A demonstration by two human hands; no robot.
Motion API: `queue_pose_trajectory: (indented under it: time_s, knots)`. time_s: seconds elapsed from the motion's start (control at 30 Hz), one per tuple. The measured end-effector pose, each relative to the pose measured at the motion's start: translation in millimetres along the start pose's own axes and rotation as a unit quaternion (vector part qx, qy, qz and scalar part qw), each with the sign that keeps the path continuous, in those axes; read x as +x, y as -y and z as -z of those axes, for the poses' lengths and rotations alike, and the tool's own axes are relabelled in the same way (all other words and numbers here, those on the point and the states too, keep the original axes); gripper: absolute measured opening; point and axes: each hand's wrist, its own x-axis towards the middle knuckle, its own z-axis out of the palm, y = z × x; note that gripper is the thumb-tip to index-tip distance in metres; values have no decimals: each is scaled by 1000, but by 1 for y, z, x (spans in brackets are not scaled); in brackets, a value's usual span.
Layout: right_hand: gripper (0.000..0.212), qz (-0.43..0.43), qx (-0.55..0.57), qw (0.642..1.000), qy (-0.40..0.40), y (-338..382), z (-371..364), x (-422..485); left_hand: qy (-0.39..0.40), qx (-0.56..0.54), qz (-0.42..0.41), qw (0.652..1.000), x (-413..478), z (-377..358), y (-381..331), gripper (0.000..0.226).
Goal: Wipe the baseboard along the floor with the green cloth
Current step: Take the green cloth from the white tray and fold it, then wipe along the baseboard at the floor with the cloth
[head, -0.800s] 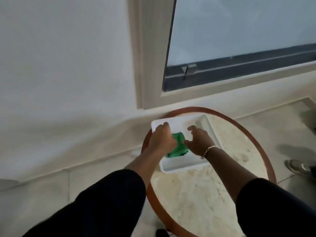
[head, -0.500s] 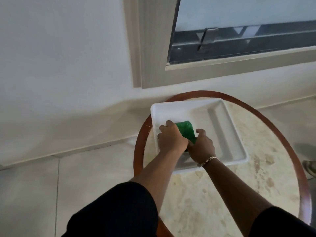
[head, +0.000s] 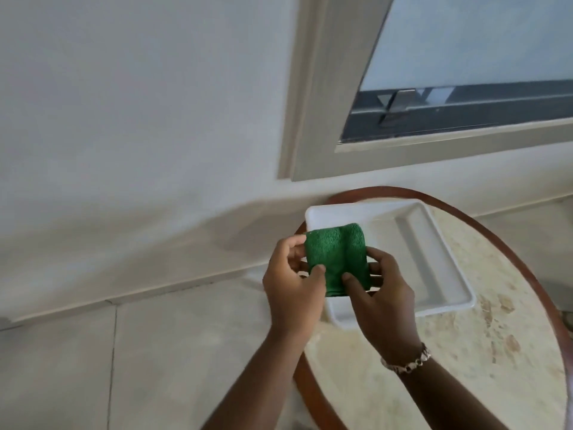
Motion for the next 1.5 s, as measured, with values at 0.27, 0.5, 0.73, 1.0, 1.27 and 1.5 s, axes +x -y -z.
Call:
queue_pose_trajectory:
  time_s: [0.27, 0.5, 0.73, 1.0, 1.27, 1.5]
  knots:
    - [54, 20, 103, 994, 38, 15, -141, -103, -37, 5, 1, 999, 9, 150, 97, 43]
    - [52, -15, 60, 984, 170, -114, -347, -151, -87, 55, 111, 988, 35, 232, 328, 44]
    - [51, 27, 51, 984, 168, -228, -512, -122, -109, 64, 105, 986, 119, 245, 512, 45]
    - [35, 123, -12, 986, 115, -283, -620, -80, 5, 301, -163, 939, 197, 281, 609, 45]
    - [76, 256, -234, 930, 126, -267, -670, -99, 17, 603, -128, 787, 227, 380, 673, 88]
    - [68, 283, -322, 898, 104, -281, -679, -76, 25, 597, -134, 791, 237, 382, 673, 91]
